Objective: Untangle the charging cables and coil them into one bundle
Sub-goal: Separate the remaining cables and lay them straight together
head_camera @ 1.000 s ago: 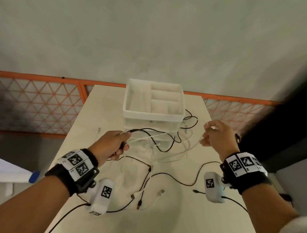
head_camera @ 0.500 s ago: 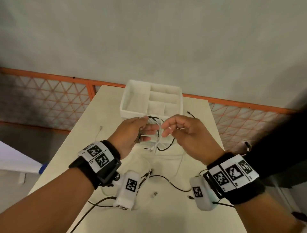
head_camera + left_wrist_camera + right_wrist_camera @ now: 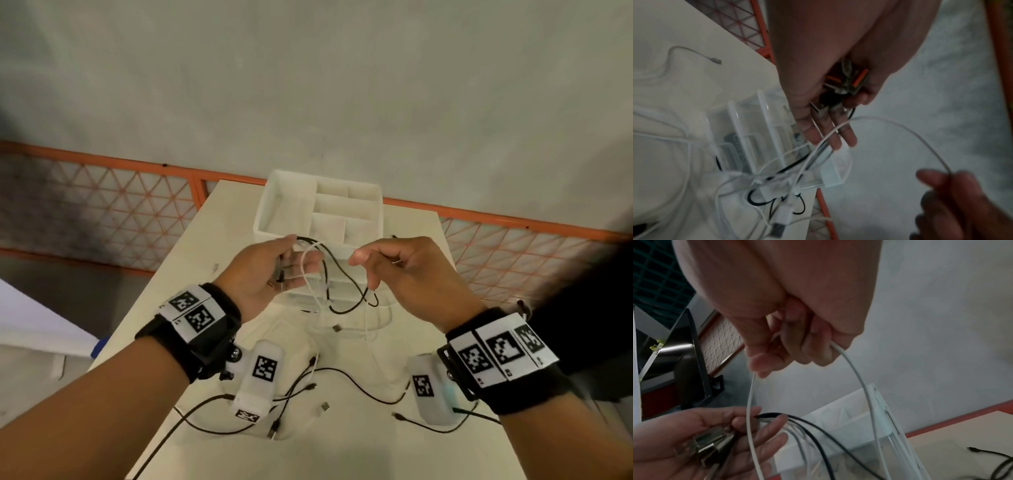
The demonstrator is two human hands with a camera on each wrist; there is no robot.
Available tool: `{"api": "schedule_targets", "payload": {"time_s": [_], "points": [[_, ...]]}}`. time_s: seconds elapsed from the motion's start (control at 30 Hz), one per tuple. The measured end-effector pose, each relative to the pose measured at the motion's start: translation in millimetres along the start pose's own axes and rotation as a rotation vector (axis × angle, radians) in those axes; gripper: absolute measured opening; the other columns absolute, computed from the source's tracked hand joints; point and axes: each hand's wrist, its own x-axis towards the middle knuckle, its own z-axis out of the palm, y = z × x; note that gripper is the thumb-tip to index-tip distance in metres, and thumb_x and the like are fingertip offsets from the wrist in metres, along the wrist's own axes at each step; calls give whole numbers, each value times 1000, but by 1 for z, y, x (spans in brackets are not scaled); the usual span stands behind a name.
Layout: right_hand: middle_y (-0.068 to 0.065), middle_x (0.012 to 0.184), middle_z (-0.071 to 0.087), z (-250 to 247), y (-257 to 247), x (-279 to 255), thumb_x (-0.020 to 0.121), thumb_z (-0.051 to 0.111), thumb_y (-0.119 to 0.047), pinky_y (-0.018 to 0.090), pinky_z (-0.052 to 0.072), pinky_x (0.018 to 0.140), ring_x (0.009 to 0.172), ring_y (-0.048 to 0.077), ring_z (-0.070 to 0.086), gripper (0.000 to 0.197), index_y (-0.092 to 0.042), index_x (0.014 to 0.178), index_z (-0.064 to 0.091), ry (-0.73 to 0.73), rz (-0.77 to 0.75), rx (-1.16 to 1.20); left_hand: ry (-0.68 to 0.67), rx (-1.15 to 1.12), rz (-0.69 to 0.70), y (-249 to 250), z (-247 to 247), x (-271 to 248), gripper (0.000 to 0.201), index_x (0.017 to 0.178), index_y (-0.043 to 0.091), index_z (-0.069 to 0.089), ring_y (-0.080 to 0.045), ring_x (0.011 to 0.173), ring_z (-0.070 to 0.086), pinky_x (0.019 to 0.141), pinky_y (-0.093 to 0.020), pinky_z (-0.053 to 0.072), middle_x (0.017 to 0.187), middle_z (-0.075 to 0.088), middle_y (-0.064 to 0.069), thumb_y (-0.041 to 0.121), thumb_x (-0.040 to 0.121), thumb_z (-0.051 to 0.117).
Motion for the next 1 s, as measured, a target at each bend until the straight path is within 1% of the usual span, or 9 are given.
{"api": "schedule_targets", "payload": {"time_s": [0.13,0.23,0.3,0.47,0.57,0.73,0.8,0.9,1.0], "points": [[-4,57,63,-3,-5,10,95,66,-34,15,42,51,47,3,51,16,-29,89,80,119,-55,1,-92,154,11,-16,12,-4,41,118,-1,64,-32,96,73,102,-51,46,82,74,-13,33,101,48],[-5,56,61,-9,-5,17,96,64,-30,11,39,51,49,1,52,17,-31,86,77,248,-73,22,-115,163,-22,-25,9,-6,31,93,6,62,-34,89,74,97,-51,46,63,61,-9,33,101,49],[-8,55,60,-15,-2,19,97,63,-32,10,36,50,48,1,49,17,-30,86,76,323,-79,27,-117,143,-65,-28,3,-6,33,76,12,55,-36,94,74,100,-54,46,60,57,-8,33,100,51],[-9,55,59,-22,3,24,97,63,-36,12,36,49,47,2,49,17,-34,85,75,393,-73,32,-142,18,-119,-27,-9,-10,33,75,12,52,-37,88,72,96,-61,51,60,54,-9,34,99,52],[-11,56,60,-16,9,25,96,63,-37,17,43,56,56,6,56,18,-36,84,76,324,-51,-1,-142,-51,-124,-24,-13,-10,31,79,11,55,-35,81,73,89,-54,57,66,61,-11,33,101,50],[-15,54,59,-7,17,23,95,66,-33,6,38,53,52,-2,54,16,-29,85,78,217,-18,-24,-110,-81,-126,-24,-17,-10,29,85,12,56,-23,62,66,70,-41,62,63,54,-6,35,101,50],[-16,54,60,-9,23,23,94,68,-33,9,39,54,51,-1,53,18,-24,84,78,245,-10,-43,-99,-26,-113,-24,-19,-10,30,86,14,55,-15,52,50,57,-32,57,60,42,-1,41,98,52],[-14,55,60,-17,38,23,91,72,-31,16,38,52,49,3,48,18,-20,77,76,346,17,-82,-118,89,-32,-16,-22,-12,27,87,15,56,-10,47,32,40,-21,35,59,31,3,41,88,63],[-11,71,63,-22,65,20,90,72,-34,25,42,58,66,14,59,25,-28,66,67,209,203,-334,-175,151,110,5,-20,-19,14,85,18,62,-9,49,24,37,-19,24,61,27,3,31,85,69]]}}
